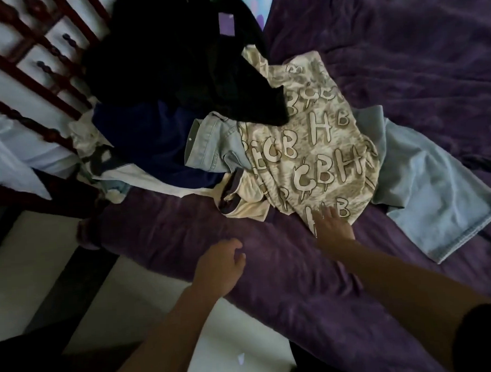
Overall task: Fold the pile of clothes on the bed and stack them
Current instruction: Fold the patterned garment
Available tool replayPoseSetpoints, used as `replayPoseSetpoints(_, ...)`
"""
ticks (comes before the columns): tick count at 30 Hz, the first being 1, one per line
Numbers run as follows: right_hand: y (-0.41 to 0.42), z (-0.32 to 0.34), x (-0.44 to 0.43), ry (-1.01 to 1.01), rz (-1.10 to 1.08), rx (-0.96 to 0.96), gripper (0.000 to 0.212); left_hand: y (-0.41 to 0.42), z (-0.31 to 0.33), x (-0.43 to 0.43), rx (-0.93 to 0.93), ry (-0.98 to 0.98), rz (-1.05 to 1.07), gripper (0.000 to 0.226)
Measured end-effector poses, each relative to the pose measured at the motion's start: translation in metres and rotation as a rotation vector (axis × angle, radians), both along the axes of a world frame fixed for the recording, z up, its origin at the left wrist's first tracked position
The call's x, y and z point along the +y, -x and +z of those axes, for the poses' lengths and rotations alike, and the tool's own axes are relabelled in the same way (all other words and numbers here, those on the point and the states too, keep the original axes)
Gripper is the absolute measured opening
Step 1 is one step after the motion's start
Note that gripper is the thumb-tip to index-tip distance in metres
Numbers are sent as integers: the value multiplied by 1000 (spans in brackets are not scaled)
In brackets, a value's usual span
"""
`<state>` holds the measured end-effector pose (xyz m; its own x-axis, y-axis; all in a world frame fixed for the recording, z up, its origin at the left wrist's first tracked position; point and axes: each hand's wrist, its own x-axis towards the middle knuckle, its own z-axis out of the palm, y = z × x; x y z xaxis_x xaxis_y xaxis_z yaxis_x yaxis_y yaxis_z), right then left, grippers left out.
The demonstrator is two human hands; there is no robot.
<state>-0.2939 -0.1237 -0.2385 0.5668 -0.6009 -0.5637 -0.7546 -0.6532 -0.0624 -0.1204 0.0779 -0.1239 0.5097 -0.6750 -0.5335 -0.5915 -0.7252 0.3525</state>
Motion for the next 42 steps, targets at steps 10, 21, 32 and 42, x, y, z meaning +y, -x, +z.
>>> replayPoseSetpoints(10,-29,-13,-56,-52,-576,-217,31,-43,-25,-13,60,-112,-67,31)
replayPoseSetpoints(21,-89,217,-98,-703,-1118,-1064,25,-99,68,-116,42,125,-319,42)
replayPoseSetpoints(32,-142,480,-41,-879,-943,-1439,38,-159,204,-182,6,659,-472,114)
replayPoseSetpoints(42,-113,632,-7,-712,-696,-1936,36,-142,235,-188,623,433,-664,13)
